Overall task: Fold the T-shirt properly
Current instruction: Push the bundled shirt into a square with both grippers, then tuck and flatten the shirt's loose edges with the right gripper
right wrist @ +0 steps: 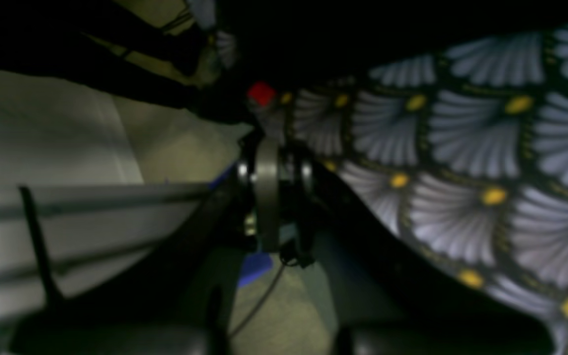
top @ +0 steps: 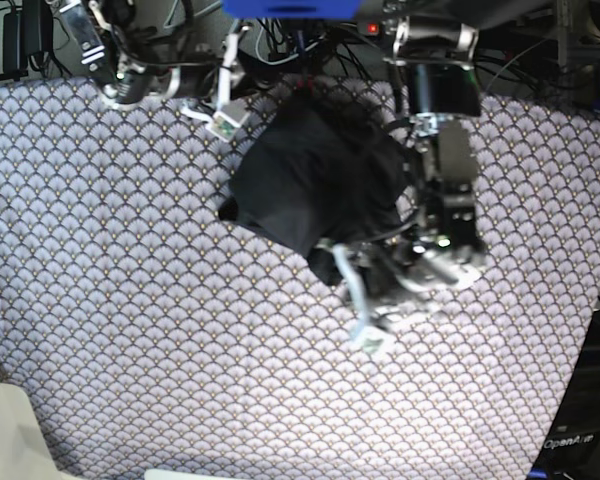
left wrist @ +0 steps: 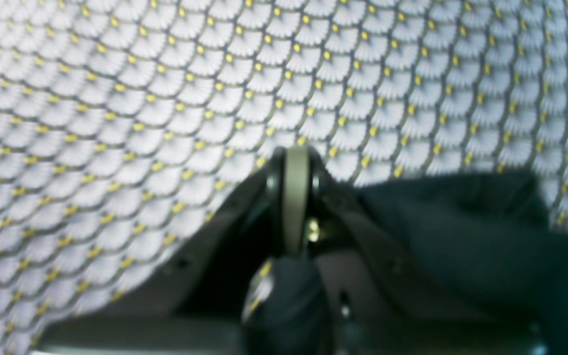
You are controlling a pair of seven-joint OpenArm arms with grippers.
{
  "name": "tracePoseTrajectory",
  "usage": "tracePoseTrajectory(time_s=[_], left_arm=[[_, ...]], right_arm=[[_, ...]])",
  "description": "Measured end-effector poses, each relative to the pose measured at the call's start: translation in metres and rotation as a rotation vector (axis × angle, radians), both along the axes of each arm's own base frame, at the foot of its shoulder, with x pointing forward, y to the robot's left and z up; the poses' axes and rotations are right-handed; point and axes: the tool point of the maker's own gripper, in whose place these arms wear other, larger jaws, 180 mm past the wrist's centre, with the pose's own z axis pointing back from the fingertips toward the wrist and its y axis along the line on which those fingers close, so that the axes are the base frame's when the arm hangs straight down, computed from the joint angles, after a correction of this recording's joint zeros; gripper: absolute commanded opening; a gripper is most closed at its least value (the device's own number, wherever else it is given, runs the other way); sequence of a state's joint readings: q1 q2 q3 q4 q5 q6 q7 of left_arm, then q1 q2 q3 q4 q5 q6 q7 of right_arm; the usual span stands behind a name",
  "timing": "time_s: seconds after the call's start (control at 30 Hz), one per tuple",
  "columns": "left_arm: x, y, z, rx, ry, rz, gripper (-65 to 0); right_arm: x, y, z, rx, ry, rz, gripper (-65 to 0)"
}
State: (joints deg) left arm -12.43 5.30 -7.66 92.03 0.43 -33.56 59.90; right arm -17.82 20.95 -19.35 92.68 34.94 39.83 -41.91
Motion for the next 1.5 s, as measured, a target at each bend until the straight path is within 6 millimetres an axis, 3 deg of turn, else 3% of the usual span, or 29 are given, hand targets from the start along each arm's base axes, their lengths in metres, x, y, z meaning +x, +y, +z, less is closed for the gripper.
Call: tracePoseTrajectory(time_s=[0.07, 0.13, 0.2, 0.3, 0.37, 0.53, 0.63, 0.8, 0.9, 1.0, 1.27, 1.5], left_arm=[[-0.015, 0.036, -0.009, 0.063, 0.03, 0.056, -65.0], [-0.046, 0.073, -0.027, 0.128, 0.093, 0.124, -65.0], [-0.083, 0.09, -0.048, 0.157, 0.161, 0.155, -65.0], [-0.128, 0.091, -0.068, 0.144, 0.241, 0.165, -65.0], [-0.146, 0.085, -0.077, 0.13, 0.266, 0.154, -65.0], [-0.17, 0.057, -0.089, 0.035, 0.286, 0.151, -65.0], [-0.18, 0.059, -0.095, 0.046, 0.312, 0.161, -65.0], [-0.177, 0.053, -0.098, 0.01, 0.318, 0.181, -65.0], [-0.167, 0.046, -0.101, -0.009, 0.321, 0.182, -65.0], [-0.153, 0.038, -0.103, -0.048, 0.313, 0.178, -65.0], [-0.114, 0.021, -0.106, -0.109, 0.304, 0.167, -65.0], [-0.093, 0.02, -0.098, -0.091, 0.291, 0.153, -65.0]], right_arm=[[0.007, -0.014, 0.0, -0.022, -0.014, -0.019, -61.3], [0.017, -0.03, 0.0, -0.047, -0.034, -0.05, -61.3], [0.026, -0.047, 0.0, -0.082, -0.05, -0.068, -61.3], [0.046, -0.074, 0.003, -0.161, -0.098, -0.057, -61.5], [0.069, -0.092, 0.008, -0.226, -0.145, -0.051, -61.6], [0.112, -0.109, 0.029, -0.263, -0.249, -0.059, -61.7], [0.125, -0.107, 0.036, -0.266, -0.268, -0.054, -61.7], [0.16, -0.112, 0.045, -0.293, -0.297, -0.084, -61.7], [0.161, -0.1, 0.042, -0.263, -0.287, -0.086, -61.7], [0.157, -0.1, 0.037, -0.282, -0.272, -0.069, -61.7], [0.13, -0.044, 0.025, -0.184, -0.229, 0.018, -61.7], [0.093, -0.03, 0.013, -0.139, -0.166, 0.02, -61.6]])
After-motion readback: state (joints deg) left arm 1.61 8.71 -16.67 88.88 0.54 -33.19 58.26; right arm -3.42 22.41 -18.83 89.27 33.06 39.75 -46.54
